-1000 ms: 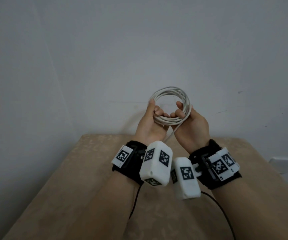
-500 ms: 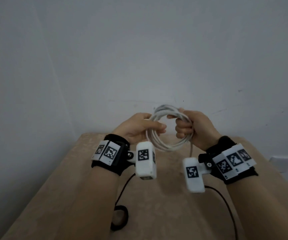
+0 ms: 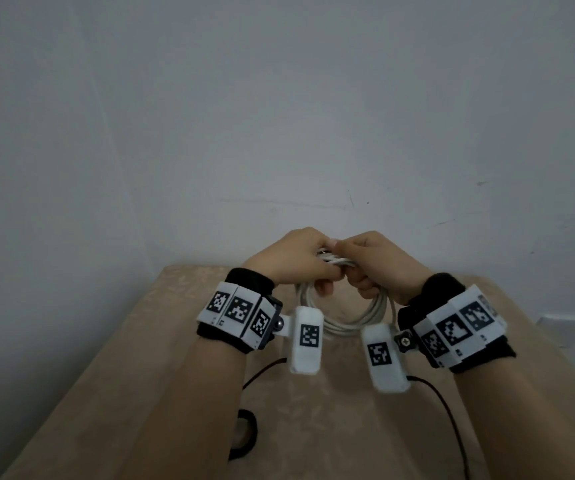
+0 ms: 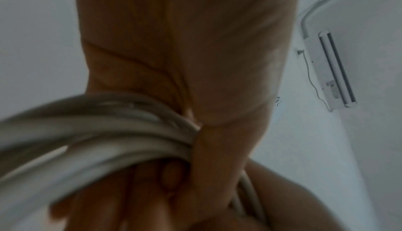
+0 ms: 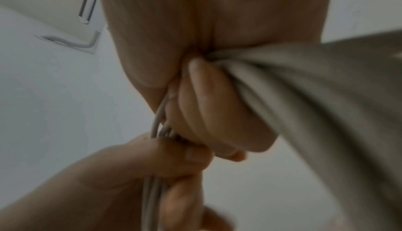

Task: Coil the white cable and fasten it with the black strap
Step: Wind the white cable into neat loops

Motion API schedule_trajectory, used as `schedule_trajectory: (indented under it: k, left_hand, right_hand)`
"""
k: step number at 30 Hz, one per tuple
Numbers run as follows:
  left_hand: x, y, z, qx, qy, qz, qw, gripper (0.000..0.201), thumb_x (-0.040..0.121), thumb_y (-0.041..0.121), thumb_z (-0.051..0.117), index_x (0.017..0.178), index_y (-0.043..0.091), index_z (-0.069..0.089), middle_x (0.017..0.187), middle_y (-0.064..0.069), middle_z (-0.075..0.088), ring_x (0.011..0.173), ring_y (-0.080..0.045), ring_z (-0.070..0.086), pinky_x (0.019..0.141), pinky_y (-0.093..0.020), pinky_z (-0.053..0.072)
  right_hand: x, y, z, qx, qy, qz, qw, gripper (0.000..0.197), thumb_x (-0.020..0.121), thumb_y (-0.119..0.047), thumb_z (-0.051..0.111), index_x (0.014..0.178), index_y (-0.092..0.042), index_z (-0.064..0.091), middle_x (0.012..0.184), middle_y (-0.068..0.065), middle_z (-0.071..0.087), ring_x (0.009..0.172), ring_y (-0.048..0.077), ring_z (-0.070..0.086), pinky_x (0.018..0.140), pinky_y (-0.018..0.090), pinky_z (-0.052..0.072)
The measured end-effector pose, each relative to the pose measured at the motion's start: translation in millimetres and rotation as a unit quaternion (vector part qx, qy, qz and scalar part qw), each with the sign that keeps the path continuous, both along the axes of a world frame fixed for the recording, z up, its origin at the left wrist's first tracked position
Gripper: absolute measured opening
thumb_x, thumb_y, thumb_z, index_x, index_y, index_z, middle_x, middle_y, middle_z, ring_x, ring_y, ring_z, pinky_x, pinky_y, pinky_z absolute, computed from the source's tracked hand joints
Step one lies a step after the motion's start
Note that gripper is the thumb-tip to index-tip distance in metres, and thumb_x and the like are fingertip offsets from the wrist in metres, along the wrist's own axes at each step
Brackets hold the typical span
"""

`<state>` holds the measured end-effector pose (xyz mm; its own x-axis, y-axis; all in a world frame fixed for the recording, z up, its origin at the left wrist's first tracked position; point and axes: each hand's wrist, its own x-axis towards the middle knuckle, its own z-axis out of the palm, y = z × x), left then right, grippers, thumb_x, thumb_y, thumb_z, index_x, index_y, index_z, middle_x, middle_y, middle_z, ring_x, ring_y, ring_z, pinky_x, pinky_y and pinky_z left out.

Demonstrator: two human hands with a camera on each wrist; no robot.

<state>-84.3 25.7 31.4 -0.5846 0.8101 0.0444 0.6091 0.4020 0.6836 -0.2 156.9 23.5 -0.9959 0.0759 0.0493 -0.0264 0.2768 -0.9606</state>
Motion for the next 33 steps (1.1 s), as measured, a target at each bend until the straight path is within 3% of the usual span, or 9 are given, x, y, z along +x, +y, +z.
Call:
schedule_trajectory:
  k: [3,7,11,14,19,22,26,30,33]
  left_hand:
    - [-0.4,1.7,-2.1,0.047,-0.039,0.023,0.998,0.014,0.084,0.005,0.059,0.091,-0.005,0.066,0.056,-0.004,0.056,0.045,-0.013,0.049,0.046,-0.024,0.045]
    - [-4.7,-1.1,-1.5,0.11,-0.049,0.053,0.991,0.012,0.085,0.008,0.061,0.082,0.0,0.069,0.054,-0.004,0.049,0.041,-0.012,0.039,0.041,-0.022,0.036]
    - [-14.0,-7.5,-2.0,0.183,-0.092,0.113,0.972,0.014,0.087,0.008,0.063,0.087,-0.004,0.07,0.043,0.005,0.036,0.035,-0.008,0.031,0.039,-0.019,0.029]
    - [-21.8,-14.3,-2.7,0.223,-0.122,0.14,0.957,0.016,0.09,0.007,0.059,0.089,-0.001,0.072,0.041,0.008,0.031,0.036,-0.009,0.026,0.04,-0.02,0.025]
    - [-23.8,-20.4,-0.5,0.27,-0.187,0.156,0.931,0.016,0.092,0.01,0.059,0.088,0.0,0.07,0.041,0.009,0.026,0.036,-0.008,0.021,0.04,-0.019,0.022]
    - [-26.0,-20.4,0.5,0.334,-0.244,0.182,0.892,0.014,0.092,0.009,0.059,0.085,0.003,0.069,0.042,0.009,0.026,0.035,-0.005,0.022,0.037,-0.017,0.023]
    - [-29.8,-22.2,1.1,0.403,-0.309,0.195,0.839,0.014,0.093,0.008,0.056,0.086,0.003,0.067,0.041,0.01,0.027,0.033,-0.004,0.023,0.035,-0.015,0.024]
    - [-28.9,-19.1,-0.8,0.44,-0.332,0.21,0.807,0.013,0.093,0.007,0.055,0.087,0.002,0.066,0.041,0.009,0.027,0.032,-0.004,0.023,0.035,-0.015,0.026]
    - [-27.1,-14.6,-2.2,0.456,-0.345,0.22,0.79,0.013,0.093,0.007,0.055,0.085,0.002,0.065,0.041,0.008,0.027,0.032,-0.004,0.024,0.035,-0.015,0.026]
  right_hand:
    - [-0.6,-2.2,2.7,-0.034,0.026,-0.023,0.999,0.048,0.099,-0.037,0.045,0.066,-0.006,0.06,0.044,-0.002,0.032,0.038,0.01,0.025,0.038,0.019,0.026]
    - [-4.0,-0.5,1.1,-0.019,0.054,-0.05,0.997,0.054,0.098,-0.044,0.043,0.074,0.0,0.061,0.049,0.004,0.052,0.039,0.018,0.045,0.042,0.024,0.043]
    - [-1.2,13.0,3.0,-0.007,0.058,-0.084,0.995,0.042,0.095,-0.043,0.049,0.092,-0.006,0.069,0.075,0.007,0.071,0.059,0.019,0.063,0.054,0.03,0.054]
    - [1.0,23.2,1.4,0.023,0.061,-0.102,0.993,0.026,0.092,-0.032,0.06,0.092,-0.009,0.071,0.081,0.004,0.071,0.066,0.012,0.064,0.05,0.029,0.051]
    - [-0.5,28.2,-0.1,-0.001,0.097,-0.172,0.98,0.016,0.09,-0.019,0.064,0.082,-0.008,0.071,0.059,-0.003,0.052,0.047,0.007,0.039,0.041,0.016,0.033]
    - [-2.1,26.9,0.6,-0.085,0.116,-0.163,0.976,0.022,0.095,-0.019,0.056,0.083,-0.006,0.069,0.059,-0.001,0.043,0.049,0.009,0.035,0.044,0.017,0.034]
    - [-4.1,20.4,0.3,-0.126,0.112,-0.134,0.977,0.023,0.097,-0.015,0.052,0.084,-0.004,0.068,0.065,0.0,0.058,0.053,0.008,0.049,0.051,0.019,0.047]
    - [-6.6,12.3,-2.1,-0.142,0.096,-0.115,0.978,0.023,0.095,-0.017,0.055,0.078,-0.009,0.068,0.073,0.004,0.067,0.06,0.01,0.06,0.057,0.021,0.053]
    - [-8.9,7.0,-2.9,-0.15,0.085,-0.126,0.977,0.025,0.094,-0.023,0.058,0.074,-0.014,0.069,0.073,0.002,0.067,0.059,0.01,0.057,0.056,0.022,0.051]
